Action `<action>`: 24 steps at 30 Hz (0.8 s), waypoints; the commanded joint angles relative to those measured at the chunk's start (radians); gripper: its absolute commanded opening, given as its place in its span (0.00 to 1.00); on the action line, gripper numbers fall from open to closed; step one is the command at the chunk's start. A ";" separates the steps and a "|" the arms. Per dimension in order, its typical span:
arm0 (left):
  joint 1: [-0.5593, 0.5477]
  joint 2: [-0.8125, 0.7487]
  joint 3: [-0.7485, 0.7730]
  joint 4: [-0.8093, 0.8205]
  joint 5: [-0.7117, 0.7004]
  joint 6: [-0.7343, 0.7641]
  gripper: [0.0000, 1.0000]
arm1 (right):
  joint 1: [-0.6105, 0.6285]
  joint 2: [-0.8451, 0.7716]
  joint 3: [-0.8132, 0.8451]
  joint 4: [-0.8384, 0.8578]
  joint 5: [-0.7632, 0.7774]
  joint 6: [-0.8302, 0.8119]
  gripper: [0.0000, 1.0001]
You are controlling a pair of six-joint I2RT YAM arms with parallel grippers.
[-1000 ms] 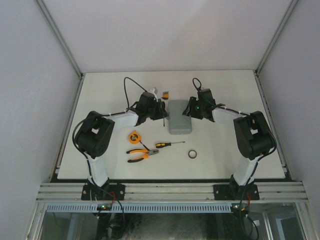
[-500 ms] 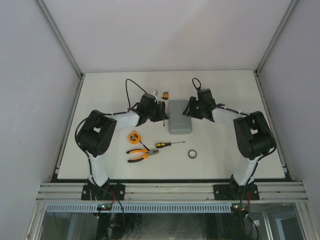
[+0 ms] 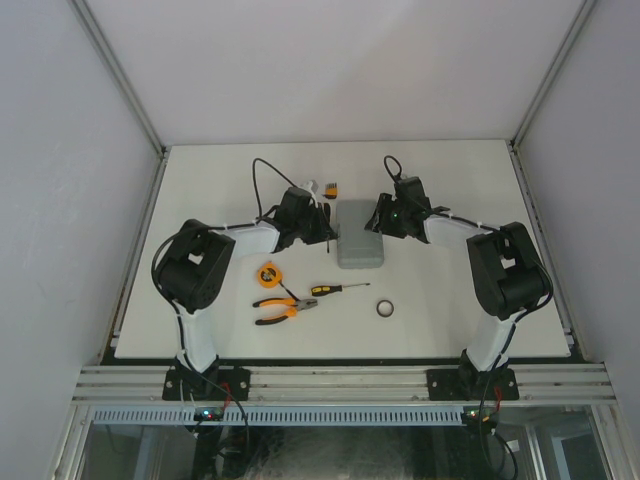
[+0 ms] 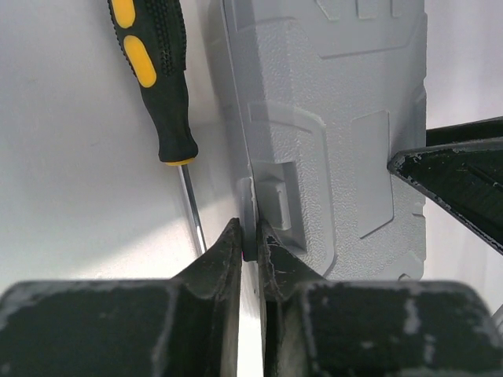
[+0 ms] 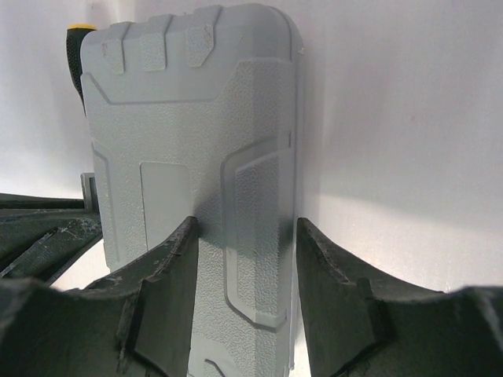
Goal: Sort the tools into containers
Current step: Open the storage box at the center of the board.
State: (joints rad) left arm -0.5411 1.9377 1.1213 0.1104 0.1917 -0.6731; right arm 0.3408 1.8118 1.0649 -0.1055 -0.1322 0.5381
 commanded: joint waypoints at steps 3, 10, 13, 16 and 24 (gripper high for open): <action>-0.005 -0.001 0.085 -0.028 -0.027 0.034 0.01 | 0.001 0.014 -0.032 -0.182 0.091 -0.101 0.12; -0.007 -0.071 0.093 -0.060 -0.031 0.059 0.00 | -0.024 -0.161 -0.033 -0.196 0.080 -0.130 0.34; -0.009 -0.091 0.095 -0.060 -0.008 0.058 0.00 | -0.035 -0.234 -0.032 -0.224 0.086 -0.134 0.41; -0.016 -0.108 0.108 -0.077 0.002 0.063 0.00 | -0.041 -0.297 -0.045 -0.242 0.089 -0.133 0.44; -0.026 -0.163 0.104 -0.112 -0.014 0.055 0.00 | -0.054 -0.438 -0.117 -0.241 0.081 -0.105 0.51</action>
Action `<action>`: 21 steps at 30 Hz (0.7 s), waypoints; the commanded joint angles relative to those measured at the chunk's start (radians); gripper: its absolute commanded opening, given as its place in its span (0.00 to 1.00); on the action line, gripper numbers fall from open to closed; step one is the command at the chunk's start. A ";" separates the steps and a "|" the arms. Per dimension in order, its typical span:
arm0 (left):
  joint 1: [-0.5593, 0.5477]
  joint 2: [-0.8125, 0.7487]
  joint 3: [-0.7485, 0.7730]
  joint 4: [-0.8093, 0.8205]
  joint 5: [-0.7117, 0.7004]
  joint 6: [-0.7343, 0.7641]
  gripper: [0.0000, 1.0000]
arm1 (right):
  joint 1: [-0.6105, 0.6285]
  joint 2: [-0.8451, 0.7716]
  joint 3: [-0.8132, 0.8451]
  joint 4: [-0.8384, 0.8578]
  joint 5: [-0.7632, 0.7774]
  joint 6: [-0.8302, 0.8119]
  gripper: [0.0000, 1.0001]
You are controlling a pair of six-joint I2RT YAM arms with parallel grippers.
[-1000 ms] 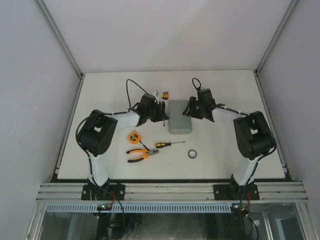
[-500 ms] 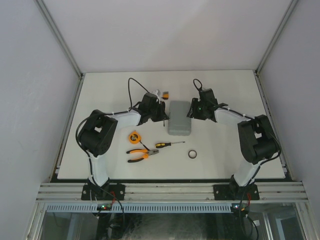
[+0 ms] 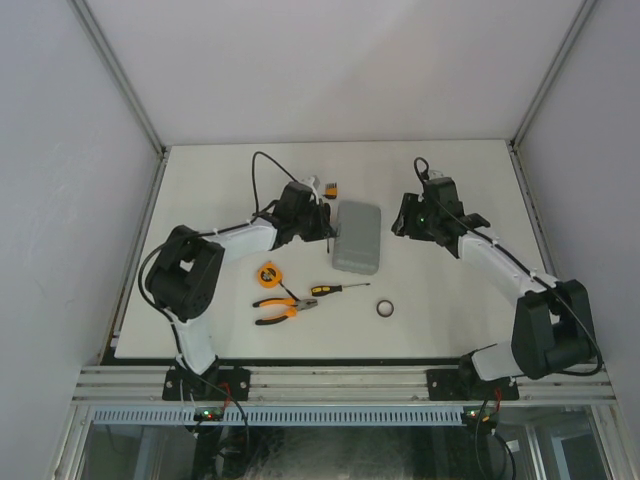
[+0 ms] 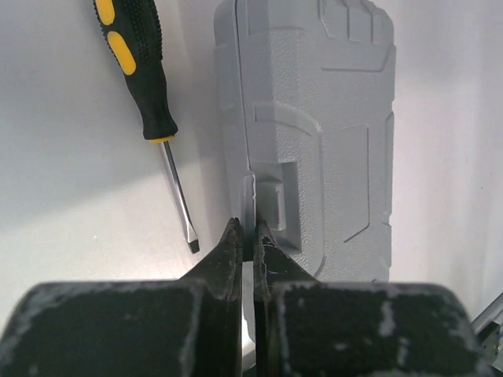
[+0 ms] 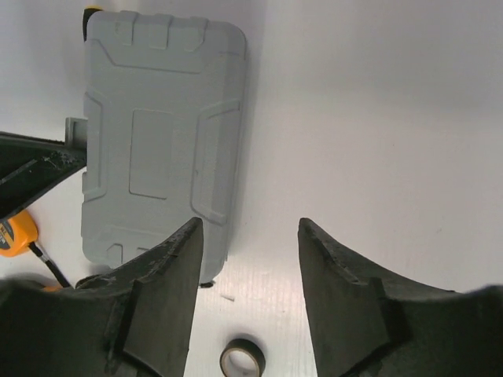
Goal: Sort the tools into containers
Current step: Open the storage box at the center of the board.
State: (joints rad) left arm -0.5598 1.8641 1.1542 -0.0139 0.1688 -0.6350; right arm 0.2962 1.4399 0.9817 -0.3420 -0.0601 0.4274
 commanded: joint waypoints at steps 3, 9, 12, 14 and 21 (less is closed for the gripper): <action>-0.010 -0.114 0.068 0.009 0.012 0.003 0.00 | -0.011 -0.101 -0.060 -0.004 0.004 0.021 0.58; -0.028 -0.163 0.099 -0.023 0.013 -0.025 0.00 | -0.016 -0.150 -0.105 0.003 0.007 0.045 0.60; -0.040 -0.176 0.121 -0.041 0.010 -0.032 0.00 | -0.021 -0.173 -0.132 0.015 0.009 0.059 0.60; -0.045 -0.180 0.140 -0.047 0.011 -0.032 0.00 | -0.025 -0.187 -0.151 0.023 0.012 0.071 0.60; -0.066 -0.168 0.195 -0.066 0.015 -0.075 0.00 | -0.042 -0.213 -0.178 0.028 0.011 0.083 0.59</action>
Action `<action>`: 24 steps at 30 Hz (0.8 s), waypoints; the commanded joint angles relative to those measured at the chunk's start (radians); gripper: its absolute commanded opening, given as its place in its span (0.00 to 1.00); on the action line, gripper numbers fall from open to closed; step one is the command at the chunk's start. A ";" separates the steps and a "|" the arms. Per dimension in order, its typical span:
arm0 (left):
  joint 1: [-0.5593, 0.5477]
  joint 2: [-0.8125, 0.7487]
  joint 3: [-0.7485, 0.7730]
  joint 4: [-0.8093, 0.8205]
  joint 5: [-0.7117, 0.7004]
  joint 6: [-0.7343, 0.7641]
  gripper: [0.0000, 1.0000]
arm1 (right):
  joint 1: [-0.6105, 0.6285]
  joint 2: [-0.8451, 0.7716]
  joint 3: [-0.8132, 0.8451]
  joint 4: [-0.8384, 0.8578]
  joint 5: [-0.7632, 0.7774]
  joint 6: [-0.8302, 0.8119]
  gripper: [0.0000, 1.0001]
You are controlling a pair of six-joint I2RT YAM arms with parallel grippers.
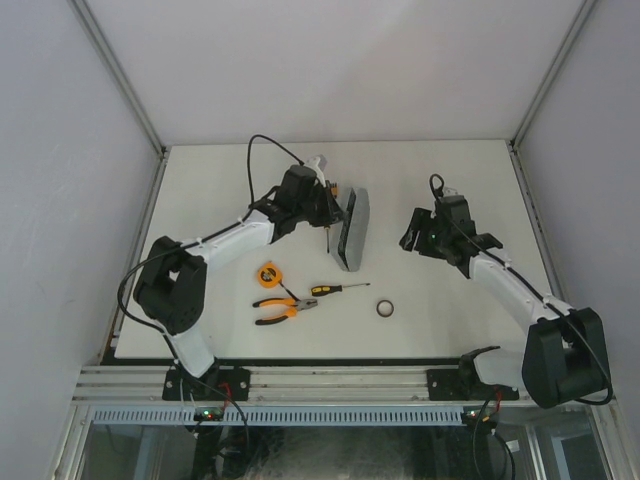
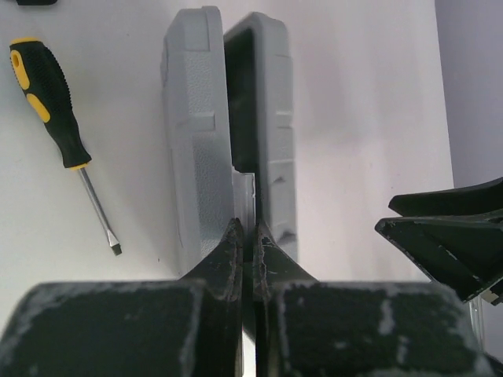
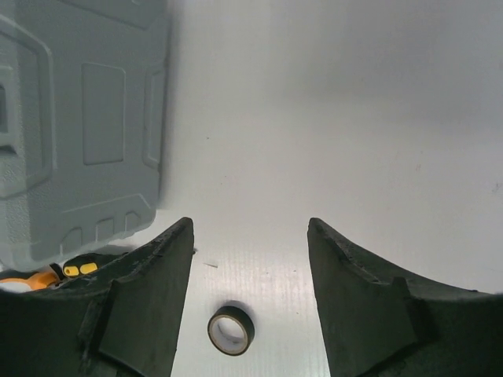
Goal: Sort the tools into containers
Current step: Open the storage box at the center of the board.
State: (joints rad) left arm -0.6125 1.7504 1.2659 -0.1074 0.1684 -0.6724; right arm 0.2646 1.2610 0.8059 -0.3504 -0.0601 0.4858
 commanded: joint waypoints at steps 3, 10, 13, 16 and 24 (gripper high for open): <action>-0.024 -0.047 0.097 0.024 0.017 -0.047 0.00 | -0.017 -0.042 -0.008 0.036 0.011 0.025 0.59; -0.029 -0.053 0.097 -0.005 -0.027 -0.033 0.00 | -0.027 -0.068 -0.021 0.025 0.030 0.026 0.59; -0.029 -0.057 0.089 -0.020 -0.055 -0.021 0.00 | -0.027 -0.084 -0.023 0.008 0.071 0.022 0.58; -0.028 -0.053 0.071 -0.030 -0.089 -0.017 0.00 | -0.028 -0.091 -0.030 0.009 0.070 0.018 0.58; 0.002 -0.001 -0.014 0.008 -0.119 -0.128 0.00 | -0.015 -0.057 -0.053 0.045 0.028 0.022 0.56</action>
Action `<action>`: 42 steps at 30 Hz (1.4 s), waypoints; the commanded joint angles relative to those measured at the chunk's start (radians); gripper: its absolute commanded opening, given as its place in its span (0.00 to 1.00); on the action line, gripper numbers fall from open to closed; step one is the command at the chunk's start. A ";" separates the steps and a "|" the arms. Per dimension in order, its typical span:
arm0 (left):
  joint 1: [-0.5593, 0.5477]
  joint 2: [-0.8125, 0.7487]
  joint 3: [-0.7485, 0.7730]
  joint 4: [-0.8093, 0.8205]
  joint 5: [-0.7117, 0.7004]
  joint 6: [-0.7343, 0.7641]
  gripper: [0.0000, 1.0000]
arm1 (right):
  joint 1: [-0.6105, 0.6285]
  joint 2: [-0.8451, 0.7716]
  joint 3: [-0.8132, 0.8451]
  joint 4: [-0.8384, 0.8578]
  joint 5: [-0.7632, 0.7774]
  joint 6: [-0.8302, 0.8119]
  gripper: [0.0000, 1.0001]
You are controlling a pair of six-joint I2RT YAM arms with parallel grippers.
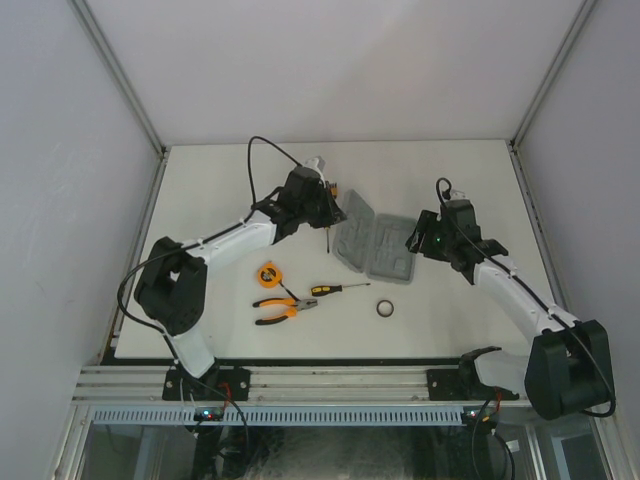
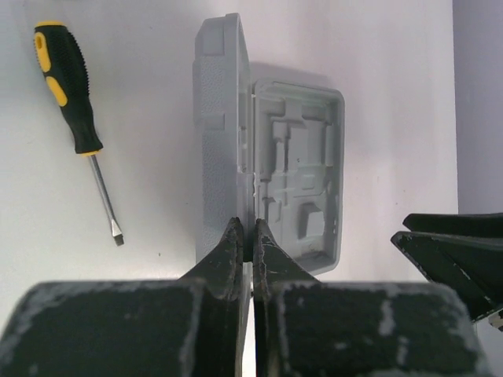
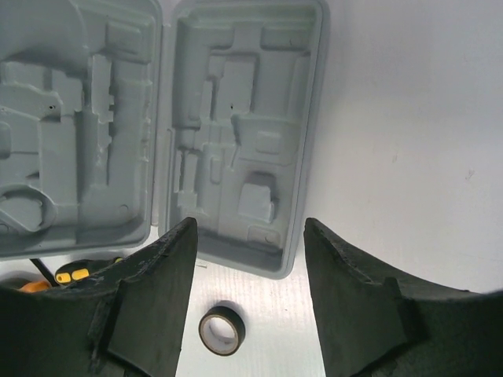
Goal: Sort the tools into containers
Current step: Open the storage box at the center of the board.
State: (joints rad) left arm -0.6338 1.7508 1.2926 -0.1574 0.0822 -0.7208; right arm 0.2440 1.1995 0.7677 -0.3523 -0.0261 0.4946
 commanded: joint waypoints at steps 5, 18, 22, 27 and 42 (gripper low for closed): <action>0.048 -0.010 -0.145 0.161 -0.048 -0.194 0.00 | 0.008 0.018 -0.023 0.066 -0.030 0.020 0.55; 0.026 0.045 -0.222 0.274 -0.010 -0.265 0.06 | 0.023 0.026 -0.034 0.075 -0.023 0.028 0.55; 0.026 0.032 -0.235 0.266 -0.023 -0.245 0.17 | 0.025 0.032 -0.034 0.080 -0.024 0.029 0.55; 0.027 -0.001 -0.228 0.219 -0.057 -0.198 0.26 | 0.030 0.043 -0.034 0.085 -0.028 0.031 0.55; 0.029 -0.134 -0.214 0.088 -0.150 -0.060 0.45 | 0.037 0.015 -0.034 0.085 0.008 0.041 0.65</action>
State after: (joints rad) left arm -0.6037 1.7046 1.0752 -0.0395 -0.0223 -0.8482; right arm 0.2745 1.2472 0.7319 -0.3038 -0.0437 0.5209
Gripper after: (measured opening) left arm 0.437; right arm 0.621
